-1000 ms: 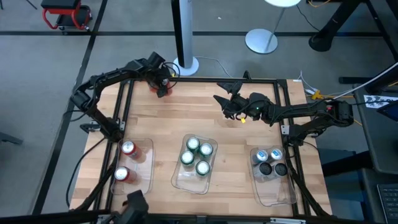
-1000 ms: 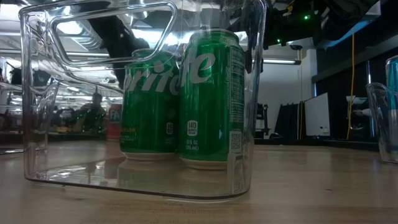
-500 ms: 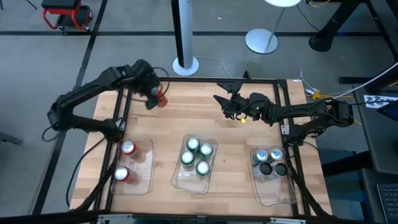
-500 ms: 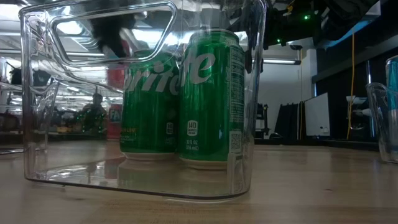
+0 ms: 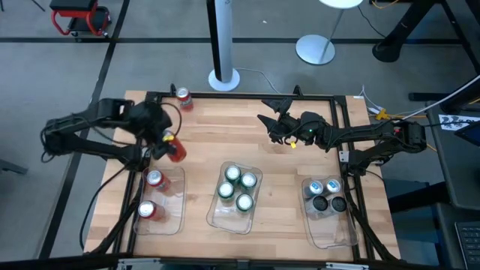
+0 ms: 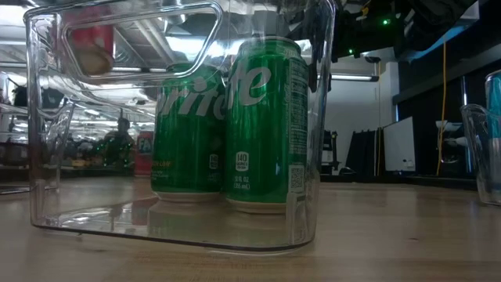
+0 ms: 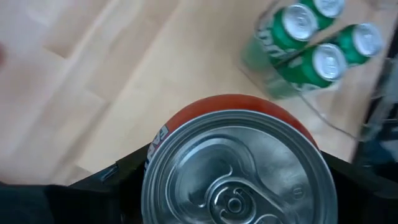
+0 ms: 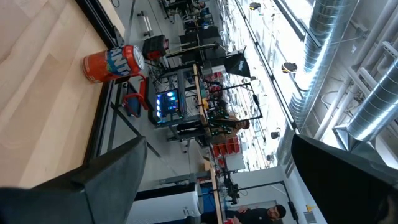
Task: Sort soda cans
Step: Put the orange soda can into the left transparent bin
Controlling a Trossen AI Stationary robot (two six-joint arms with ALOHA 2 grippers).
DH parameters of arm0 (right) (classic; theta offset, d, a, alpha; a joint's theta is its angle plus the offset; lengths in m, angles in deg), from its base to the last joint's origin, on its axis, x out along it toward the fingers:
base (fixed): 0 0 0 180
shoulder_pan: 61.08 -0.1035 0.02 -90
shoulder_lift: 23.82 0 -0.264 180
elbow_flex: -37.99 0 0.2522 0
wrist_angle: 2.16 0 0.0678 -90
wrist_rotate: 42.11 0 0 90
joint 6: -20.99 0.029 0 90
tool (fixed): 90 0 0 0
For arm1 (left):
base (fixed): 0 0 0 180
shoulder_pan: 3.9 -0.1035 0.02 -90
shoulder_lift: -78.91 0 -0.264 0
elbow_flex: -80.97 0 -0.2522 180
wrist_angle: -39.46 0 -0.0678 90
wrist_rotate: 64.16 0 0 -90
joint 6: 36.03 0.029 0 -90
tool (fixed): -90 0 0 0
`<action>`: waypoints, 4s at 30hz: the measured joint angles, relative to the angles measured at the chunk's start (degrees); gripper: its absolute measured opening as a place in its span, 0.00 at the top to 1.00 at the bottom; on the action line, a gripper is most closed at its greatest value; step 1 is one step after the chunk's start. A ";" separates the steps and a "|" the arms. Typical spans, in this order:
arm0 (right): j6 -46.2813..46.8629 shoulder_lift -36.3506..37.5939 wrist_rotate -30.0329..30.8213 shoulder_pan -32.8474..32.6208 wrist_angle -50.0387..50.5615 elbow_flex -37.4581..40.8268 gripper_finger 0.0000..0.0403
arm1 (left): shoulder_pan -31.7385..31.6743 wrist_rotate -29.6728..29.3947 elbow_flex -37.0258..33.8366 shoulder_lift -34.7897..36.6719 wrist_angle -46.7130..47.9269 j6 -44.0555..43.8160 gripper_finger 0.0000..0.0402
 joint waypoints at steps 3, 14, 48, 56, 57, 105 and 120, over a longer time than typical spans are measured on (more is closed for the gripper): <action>0.07 0.01 0.01 -0.02 0.02 0.00 0.01 | 5.01 -0.08 0.00 0.75 0.54 -6.68 0.25; 0.17 -0.02 0.01 -0.02 0.41 0.00 0.01 | 24.04 -6.08 -3.64 -2.72 0.09 -24.91 0.25; 0.66 0.01 -0.01 -0.02 0.19 0.00 0.01 | 41.44 -16.98 -25.87 -10.57 -17.43 -33.15 0.25; 0.68 0.01 -0.01 -0.02 0.19 0.00 0.01 | 41.44 -16.94 -27.52 -10.57 -19.26 -32.66 0.18; 0.68 0.01 -0.01 -0.02 0.19 0.00 0.01 | 41.44 -16.94 -27.52 -10.57 -19.28 -32.70 0.17; 1.79 0.01 -0.04 -0.02 0.34 0.00 0.01 | -1.41 -26.03 -1.95 -11.82 -21.48 7.77 0.13; 1.33 0.01 -0.04 -0.02 1.37 0.01 0.01 | -24.20 -21.42 -1.97 -18.98 -30.24 21.04 0.13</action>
